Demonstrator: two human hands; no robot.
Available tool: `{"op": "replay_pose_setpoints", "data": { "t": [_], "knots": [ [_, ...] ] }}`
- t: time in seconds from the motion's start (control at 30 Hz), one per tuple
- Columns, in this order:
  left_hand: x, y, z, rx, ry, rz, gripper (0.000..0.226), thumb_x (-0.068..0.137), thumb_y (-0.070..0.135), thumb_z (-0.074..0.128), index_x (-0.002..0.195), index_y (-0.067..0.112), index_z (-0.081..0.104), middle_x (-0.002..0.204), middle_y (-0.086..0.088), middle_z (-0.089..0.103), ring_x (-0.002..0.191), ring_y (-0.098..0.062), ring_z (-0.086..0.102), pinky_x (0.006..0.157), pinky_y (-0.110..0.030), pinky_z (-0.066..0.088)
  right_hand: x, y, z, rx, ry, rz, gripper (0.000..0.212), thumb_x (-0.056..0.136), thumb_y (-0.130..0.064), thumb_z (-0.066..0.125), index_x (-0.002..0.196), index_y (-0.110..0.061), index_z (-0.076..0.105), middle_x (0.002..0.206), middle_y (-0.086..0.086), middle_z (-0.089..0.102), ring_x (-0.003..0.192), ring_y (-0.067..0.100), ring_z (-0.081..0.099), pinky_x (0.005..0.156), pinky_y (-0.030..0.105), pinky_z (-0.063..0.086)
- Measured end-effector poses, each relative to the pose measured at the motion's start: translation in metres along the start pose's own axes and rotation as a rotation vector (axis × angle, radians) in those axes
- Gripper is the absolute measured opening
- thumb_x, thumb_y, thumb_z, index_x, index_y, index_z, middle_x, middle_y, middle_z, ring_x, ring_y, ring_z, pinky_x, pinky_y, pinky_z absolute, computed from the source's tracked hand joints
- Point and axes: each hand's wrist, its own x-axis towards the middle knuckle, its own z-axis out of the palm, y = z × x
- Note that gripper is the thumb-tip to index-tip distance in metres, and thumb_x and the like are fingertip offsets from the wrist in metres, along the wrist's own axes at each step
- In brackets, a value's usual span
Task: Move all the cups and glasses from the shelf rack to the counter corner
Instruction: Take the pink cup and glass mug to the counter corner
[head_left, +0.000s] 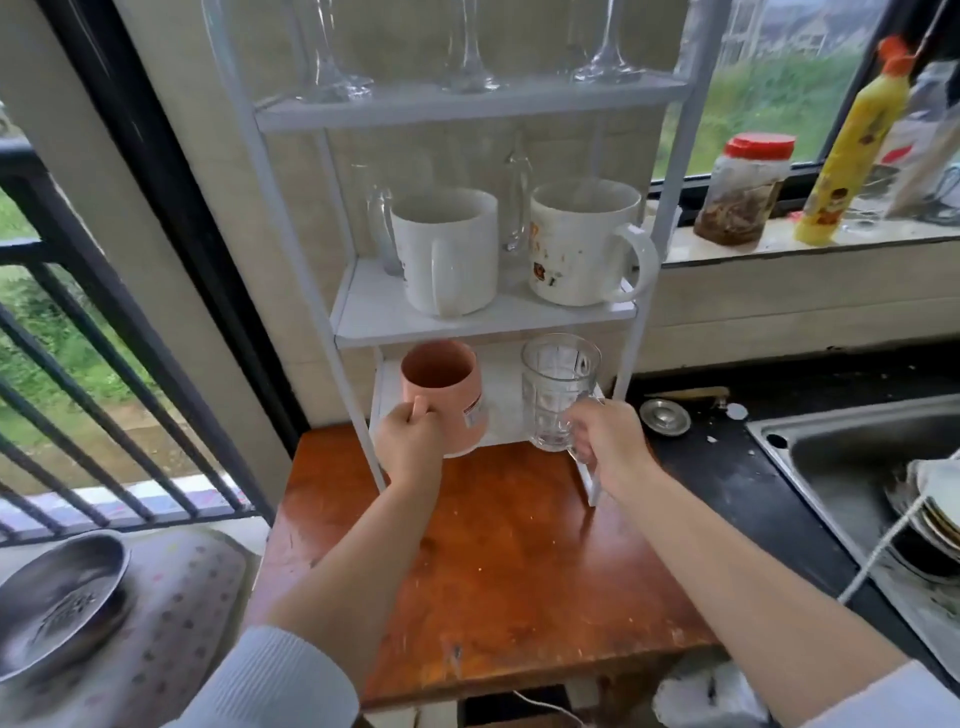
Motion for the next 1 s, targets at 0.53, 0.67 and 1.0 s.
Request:
{"op": "replay_pose_setpoints", "data": {
  "t": [0.53,0.67,1.0],
  "knots": [
    [-0.245,-0.007,0.068,-0.125,-0.333,0.164,0.04,0.08,0.002,0.047,0.045,0.019,0.038,0.05,0.001,0.04,0.052,-0.012,0.037,0.051,-0.027,0.029,-0.193,0.028,-0.26,0.201,0.216,-0.137,0.051,0.078,0.013,0.04,0.043,-0.019,0.022,0.024,-0.011,0.021,0.021,0.001,0.017,0.031,0.008,0.013],
    [-0.35,-0.008,0.122,-0.092,-0.565,0.201,0.039,0.078,0.001,0.048,0.045,0.016,0.033,0.051,-0.003,0.035,0.055,-0.017,0.033,0.056,-0.034,0.026,-0.262,0.033,-0.354,0.254,0.391,-0.179,0.059,0.079,0.014,0.039,0.033,-0.02,0.026,0.024,-0.013,0.021,0.021,0.002,0.015,0.033,0.007,0.013],
    [-0.583,0.03,0.253,-0.144,-1.065,0.156,0.046,0.079,-0.002,0.047,0.041,0.018,0.034,0.043,0.006,0.036,0.047,-0.01,0.032,0.045,-0.023,0.024,-0.39,0.033,-0.554,0.209,0.853,-0.253,0.016,0.078,0.01,0.042,0.071,-0.005,0.045,0.022,-0.009,0.019,0.023,0.003,0.015,0.038,0.009,0.012]
  ]
}}
